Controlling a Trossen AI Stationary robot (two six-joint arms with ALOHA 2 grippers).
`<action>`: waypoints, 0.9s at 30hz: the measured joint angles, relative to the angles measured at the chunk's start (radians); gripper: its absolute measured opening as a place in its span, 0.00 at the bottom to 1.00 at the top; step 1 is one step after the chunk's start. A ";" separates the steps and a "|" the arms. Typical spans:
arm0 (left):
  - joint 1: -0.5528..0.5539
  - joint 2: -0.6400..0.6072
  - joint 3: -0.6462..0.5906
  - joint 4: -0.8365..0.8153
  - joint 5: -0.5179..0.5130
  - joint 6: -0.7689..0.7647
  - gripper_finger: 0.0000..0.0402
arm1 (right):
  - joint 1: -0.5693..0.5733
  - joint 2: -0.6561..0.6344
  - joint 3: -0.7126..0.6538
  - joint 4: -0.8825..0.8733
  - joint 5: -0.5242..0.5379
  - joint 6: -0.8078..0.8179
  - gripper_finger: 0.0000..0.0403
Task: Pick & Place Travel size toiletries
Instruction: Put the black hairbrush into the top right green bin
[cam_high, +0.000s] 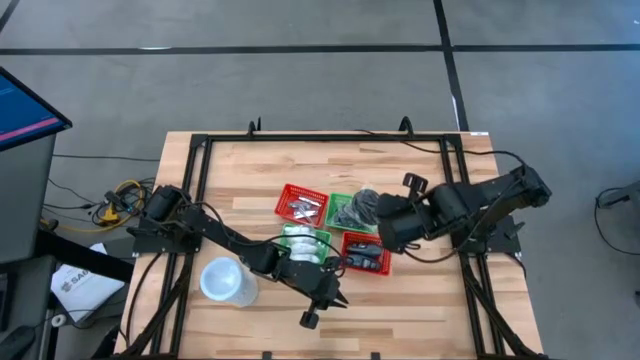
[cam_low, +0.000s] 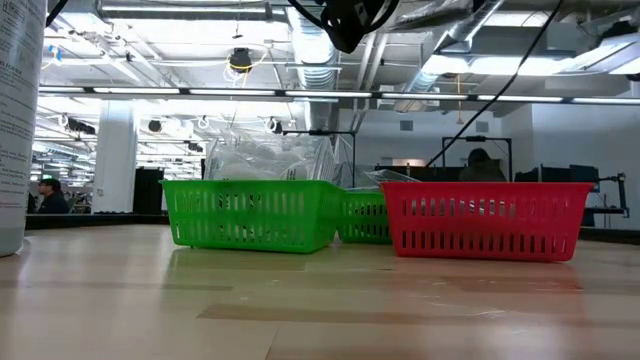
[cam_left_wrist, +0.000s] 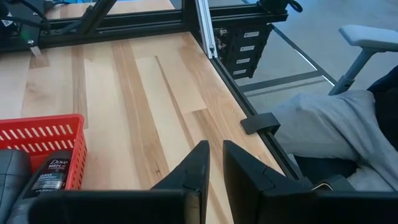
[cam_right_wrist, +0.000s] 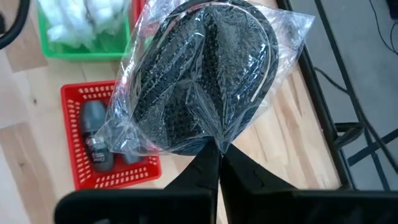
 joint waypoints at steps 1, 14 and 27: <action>0.000 0.000 0.000 0.000 0.000 0.000 0.09 | -0.012 -0.001 0.000 0.006 -0.001 -0.014 0.00; 0.000 0.000 0.000 -0.024 0.000 0.000 0.09 | -0.181 -0.140 -0.286 0.302 -0.150 -0.166 0.00; 0.000 0.000 0.000 -0.022 0.000 0.002 0.09 | -0.356 -0.302 -0.688 0.722 -0.353 -0.237 0.00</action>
